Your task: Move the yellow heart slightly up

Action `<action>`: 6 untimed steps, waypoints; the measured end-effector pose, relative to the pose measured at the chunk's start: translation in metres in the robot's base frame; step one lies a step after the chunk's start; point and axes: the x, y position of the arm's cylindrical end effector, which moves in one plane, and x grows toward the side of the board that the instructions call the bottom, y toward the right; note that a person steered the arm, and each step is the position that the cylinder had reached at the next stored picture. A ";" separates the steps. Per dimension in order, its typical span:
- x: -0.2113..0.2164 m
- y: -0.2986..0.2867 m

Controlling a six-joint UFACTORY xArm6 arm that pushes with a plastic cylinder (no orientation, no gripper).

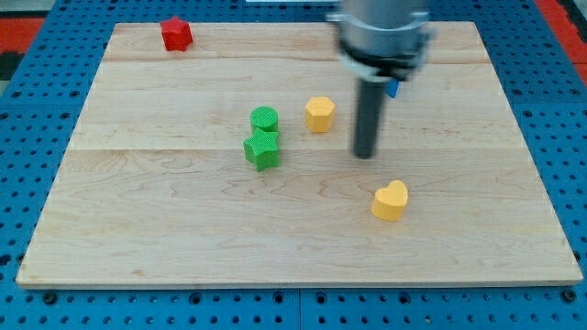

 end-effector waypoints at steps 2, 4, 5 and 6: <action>0.102 0.050; 0.073 -0.015; 0.072 -0.041; 0.059 -0.028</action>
